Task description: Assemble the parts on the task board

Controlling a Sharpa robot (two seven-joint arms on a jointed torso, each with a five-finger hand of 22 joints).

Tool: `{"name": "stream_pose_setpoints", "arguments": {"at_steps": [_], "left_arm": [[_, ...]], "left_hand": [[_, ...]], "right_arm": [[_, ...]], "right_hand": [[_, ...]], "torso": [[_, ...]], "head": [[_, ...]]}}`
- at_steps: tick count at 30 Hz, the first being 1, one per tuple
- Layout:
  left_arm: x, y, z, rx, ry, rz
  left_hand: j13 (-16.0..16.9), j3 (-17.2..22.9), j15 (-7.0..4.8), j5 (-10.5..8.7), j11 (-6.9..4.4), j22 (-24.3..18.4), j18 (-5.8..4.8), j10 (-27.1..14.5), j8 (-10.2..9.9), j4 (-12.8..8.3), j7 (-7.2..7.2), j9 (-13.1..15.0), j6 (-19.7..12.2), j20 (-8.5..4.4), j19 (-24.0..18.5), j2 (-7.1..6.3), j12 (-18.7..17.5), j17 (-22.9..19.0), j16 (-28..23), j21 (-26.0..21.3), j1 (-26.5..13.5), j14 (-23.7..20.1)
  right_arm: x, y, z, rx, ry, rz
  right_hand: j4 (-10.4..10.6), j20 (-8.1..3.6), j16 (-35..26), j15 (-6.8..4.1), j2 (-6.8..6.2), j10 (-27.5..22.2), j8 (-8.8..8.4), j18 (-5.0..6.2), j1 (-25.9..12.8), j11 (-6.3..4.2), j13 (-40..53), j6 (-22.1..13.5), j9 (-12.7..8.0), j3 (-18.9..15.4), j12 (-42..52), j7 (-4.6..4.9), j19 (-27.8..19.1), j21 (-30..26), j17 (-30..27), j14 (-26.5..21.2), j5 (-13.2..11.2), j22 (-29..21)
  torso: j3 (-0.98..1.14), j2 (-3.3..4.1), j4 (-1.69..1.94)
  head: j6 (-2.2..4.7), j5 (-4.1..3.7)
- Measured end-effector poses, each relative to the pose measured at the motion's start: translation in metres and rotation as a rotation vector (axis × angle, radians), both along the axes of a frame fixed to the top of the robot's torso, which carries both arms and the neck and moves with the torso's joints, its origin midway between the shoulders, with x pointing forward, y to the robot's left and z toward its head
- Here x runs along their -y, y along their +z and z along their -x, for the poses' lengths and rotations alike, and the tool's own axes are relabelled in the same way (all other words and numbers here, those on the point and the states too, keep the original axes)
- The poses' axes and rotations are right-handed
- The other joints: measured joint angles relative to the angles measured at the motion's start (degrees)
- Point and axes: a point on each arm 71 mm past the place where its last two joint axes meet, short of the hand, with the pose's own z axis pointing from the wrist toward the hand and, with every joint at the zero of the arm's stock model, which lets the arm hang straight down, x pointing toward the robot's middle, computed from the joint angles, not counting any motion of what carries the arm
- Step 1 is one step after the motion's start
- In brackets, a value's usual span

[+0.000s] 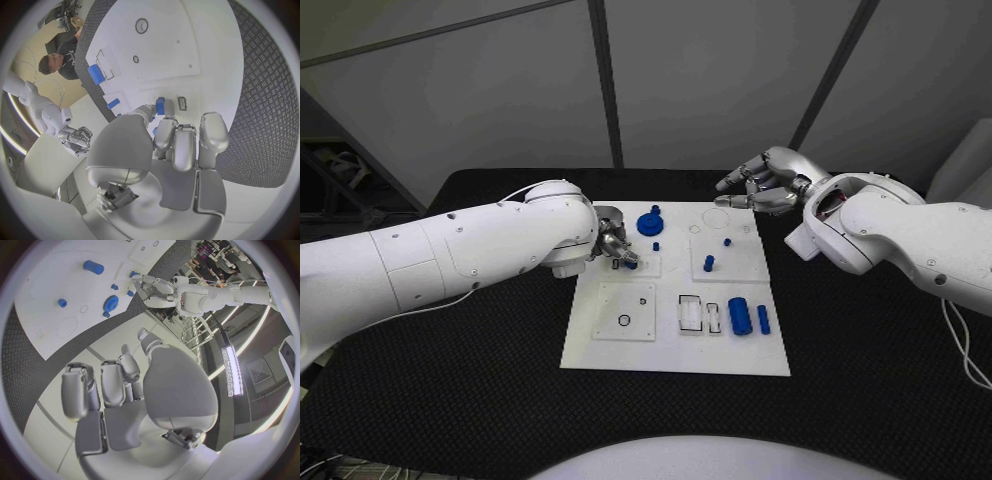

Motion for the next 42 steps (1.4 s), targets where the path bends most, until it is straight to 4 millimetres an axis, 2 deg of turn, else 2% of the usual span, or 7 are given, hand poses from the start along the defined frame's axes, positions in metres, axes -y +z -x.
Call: {"name": "stream_pose_setpoints", "arguments": {"at_steps": [17,22,23,28,31,37,42], "left_arm": [[0.0007,-0.0001,-0.0004,-0.003,-0.004,-0.004],[0.0018,-0.0004,-0.0013,-0.008,-0.007,-0.01],[0.002,-0.0003,-0.0017,-0.009,-0.007,-0.011],[0.0026,-0.0004,-0.003,-0.013,-0.008,-0.017],[0.003,-0.0003,-0.0038,-0.014,-0.009,-0.019],[0.0036,-0.0004,-0.0053,-0.017,-0.009,-0.023],[0.0039,-0.0003,-0.0066,-0.018,-0.007,-0.024]], "left_hand": [[-0.01,0.97,0.09,-0.37,0.08,-0.01,0.0,-0.07,-0.01,-0.65,0.16,0.52,0.23,0.0,0.0,0.44,-0.29,0.0,0.21,0.0,-0.89,-0.06],[-0.01,3.82,-0.26,-5.97,-0.19,-0.01,0.0,0.13,-0.18,-3.5,-0.34,1.48,0.73,0.0,0.0,-0.26,-0.93,0.0,0.21,0.0,-3.55,-0.16],[-0.01,4.87,-0.3,-6.59,-0.28,-0.01,0.0,0.03,-0.18,-4.55,-0.46,1.52,0.85,0.0,0.0,-0.58,-0.99,0.0,0.21,0.0,-3.88,-0.11],[-0.01,6.31,-0.36,-7.44,-0.47,-0.01,0.0,0.04,-0.45,-5.04,-0.85,2.03,1.25,0.0,0.0,-0.53,-1.2,0.0,0.21,0.0,-5.35,-0.05],[-0.01,7.43,-0.36,-10.65,-0.58,-0.01,0.0,0.15,-0.59,-6.16,-1.15,2.26,1.55,-0.22,0.23,-0.69,-1.2,0.0,0.21,0.0,-6.1,-0.05],[-0.01,7.8,-0.58,-12.85,-0.58,-0.01,0.0,0.15,-0.82,-6.21,-1.27,2.53,1.87,-0.22,0.23,-0.73,-1.2,0.0,0.21,-0.22,-6.51,-0.27],[-0.01,8.64,-0.58,-16.02,-0.76,-0.02,0.0,-0.03,-1.33,-6.74,-1.26,2.94,2.26,-0.22,0.22,-0.69,-1.2,0.0,0.21,-0.22,-6.7,-0.28]], "right_arm": [[-0.0014,-0.0005,-0.0003,-0.005,0.006,0.001],[-0.0015,-0.0006,-0.0003,-0.006,0.007,0.001],[-0.0015,-0.0006,-0.0003,-0.006,0.007,0.001],[-0.0016,-0.0006,-0.0001,-0.007,0.008,0.001],[-0.0015,-0.0007,0.0,-0.007,0.008,0.001],[-0.0015,-0.0007,0.0,-0.007,0.009,0.001],[-0.0014,-0.0007,0.0,-0.008,0.008,0.001]], "right_hand": [[0.0,0.0,0.0,0.0,0.0,0.0,0.0,0.0,0.0,0.0,-0.01,0.0,-0.01,0.0,0.0,0.0,0.0,0.0,0.04,0.0,0.0,0.0],[0.17,0.0,0.0,0.0,0.0,0.21,0.0,0.0,0.0,-0.21,-0.01,0.0,0.06,0.17,0.0,0.0,0.0,0.0,0.03,0.0,0.0,0.0],[0.17,0.0,0.0,0.0,0.0,0.21,0.0,0.0,0.0,-0.21,-0.01,0.0,0.06,0.17,0.0,0.0,0.0,0.0,0.03,0.0,0.0,0.0],[0.17,0.0,0.0,0.0,0.0,0.21,0.0,0.0,0.0,-0.21,-0.01,0.0,0.06,0.17,0.0,0.0,0.0,0.0,0.03,0.0,0.0,0.0],[0.17,0.0,0.0,0.0,0.0,0.21,0.0,0.0,0.0,-0.21,-0.01,0.0,0.06,0.17,0.0,0.0,0.0,0.0,0.03,0.0,0.0,0.0],[0.17,0.0,0.0,0.0,0.0,0.21,0.0,0.0,0.0,-0.21,-0.03,0.0,0.05,0.17,0.0,0.0,0.0,0.0,0.0,0.0,0.0,0.0],[0.18,0.0,0.0,0.0,0.0,0.21,0.0,0.0,0.0,-0.21,-0.16,0.0,0.05,0.16,0.0,0.0,0.0,0.0,-0.13,0.0,0.0,0.0]], "torso": [[0.04,0.01,0.0],[0.05,0.02,0.0],[0.05,0.02,0.0],[0.05,0.02,0.0],[0.05,0.02,0.0],[0.05,0.02,0.0],[0.05,0.01,0.0]], "head": [[-0.2,-0.1],[-0.35,-0.11],[-0.38,-0.11],[-0.47,-0.1],[-0.5,-0.09],[-0.51,-0.09],[-0.49,-0.09]]}}
